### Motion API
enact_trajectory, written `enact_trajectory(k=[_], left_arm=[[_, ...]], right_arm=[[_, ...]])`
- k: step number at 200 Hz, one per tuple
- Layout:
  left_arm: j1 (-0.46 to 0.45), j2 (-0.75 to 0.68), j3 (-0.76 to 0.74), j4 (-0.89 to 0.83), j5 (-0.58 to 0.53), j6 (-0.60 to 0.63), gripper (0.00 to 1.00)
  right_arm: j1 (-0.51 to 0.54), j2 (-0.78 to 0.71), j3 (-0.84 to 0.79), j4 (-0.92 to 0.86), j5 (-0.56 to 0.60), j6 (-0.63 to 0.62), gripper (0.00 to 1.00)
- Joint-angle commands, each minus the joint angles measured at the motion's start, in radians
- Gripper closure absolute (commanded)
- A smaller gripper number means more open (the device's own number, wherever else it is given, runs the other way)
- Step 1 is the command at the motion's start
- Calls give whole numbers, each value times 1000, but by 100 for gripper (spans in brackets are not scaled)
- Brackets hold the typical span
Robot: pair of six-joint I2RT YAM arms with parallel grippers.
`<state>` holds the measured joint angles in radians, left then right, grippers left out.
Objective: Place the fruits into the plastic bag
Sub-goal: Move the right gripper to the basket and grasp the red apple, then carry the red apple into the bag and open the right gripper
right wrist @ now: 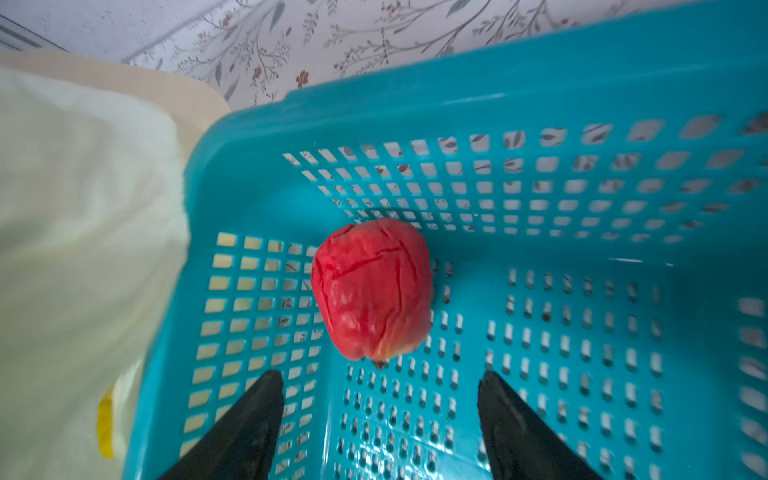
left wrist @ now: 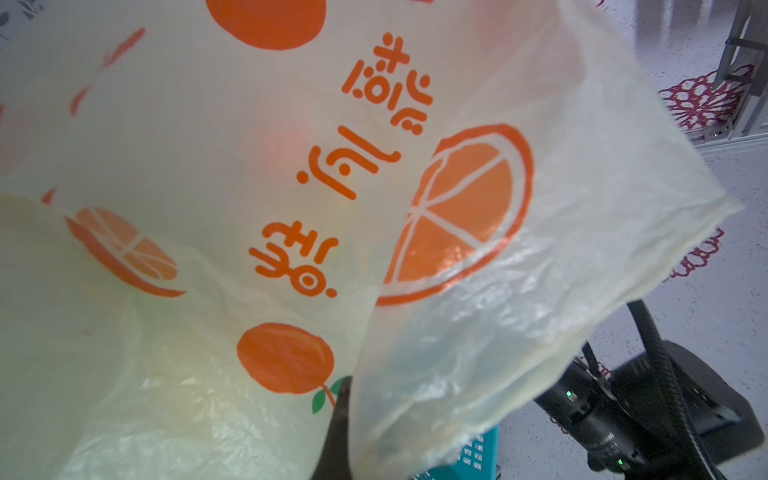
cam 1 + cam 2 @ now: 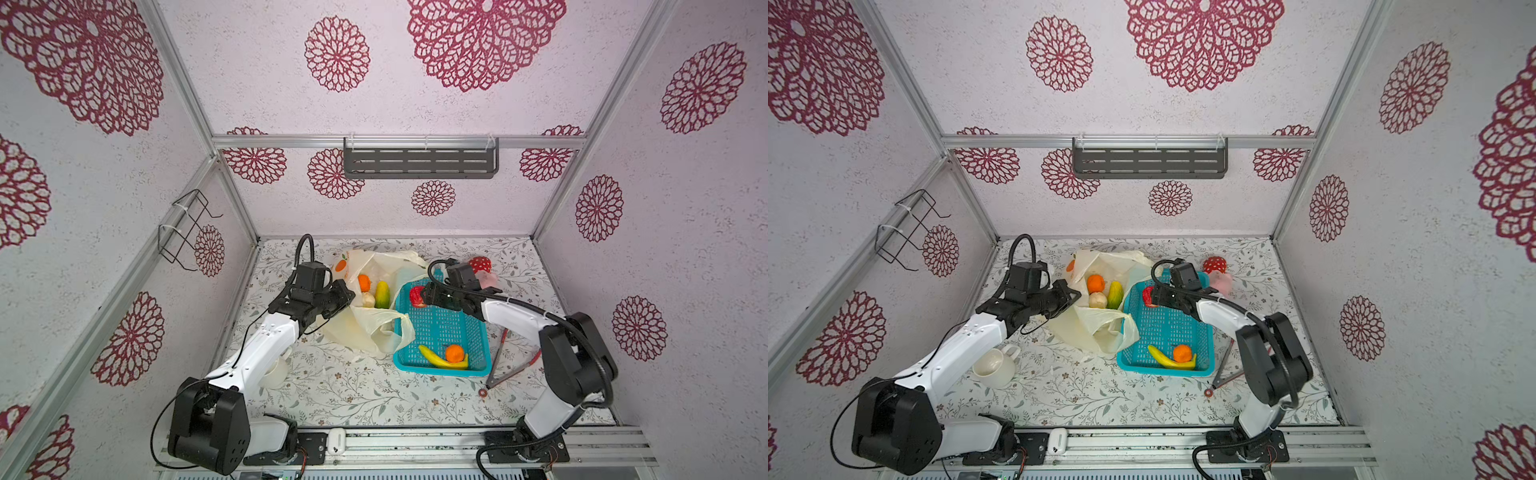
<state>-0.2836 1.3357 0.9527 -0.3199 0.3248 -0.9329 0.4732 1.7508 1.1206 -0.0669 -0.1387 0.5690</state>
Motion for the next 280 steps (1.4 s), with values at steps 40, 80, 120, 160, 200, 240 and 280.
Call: enact_trajectory(k=[40, 80, 120, 160, 200, 240, 280], left_arm=[[-7, -9, 15, -4, -11, 21, 100], [-6, 10, 24, -5, -4, 23, 100], [-6, 11, 27, -4, -1, 22, 100], [-8, 12, 15, 7, -2, 18, 100], [-7, 19, 8, 21, -4, 13, 100], [-9, 28, 11, 34, -2, 4, 100], [-13, 16, 7, 24, -12, 2, 100]], right_arm=[[4, 148, 141, -41, -29, -13, 23], [5, 197, 158, -34, 4, -9, 29], [5, 101, 75, 30, 10, 0, 58], [10, -221, -169, 132, 141, 35, 58], [55, -491, -331, 224, 111, -19, 56], [193, -449, -267, 254, -65, -123, 55], [242, -197, -29, 170, -96, -122, 53]])
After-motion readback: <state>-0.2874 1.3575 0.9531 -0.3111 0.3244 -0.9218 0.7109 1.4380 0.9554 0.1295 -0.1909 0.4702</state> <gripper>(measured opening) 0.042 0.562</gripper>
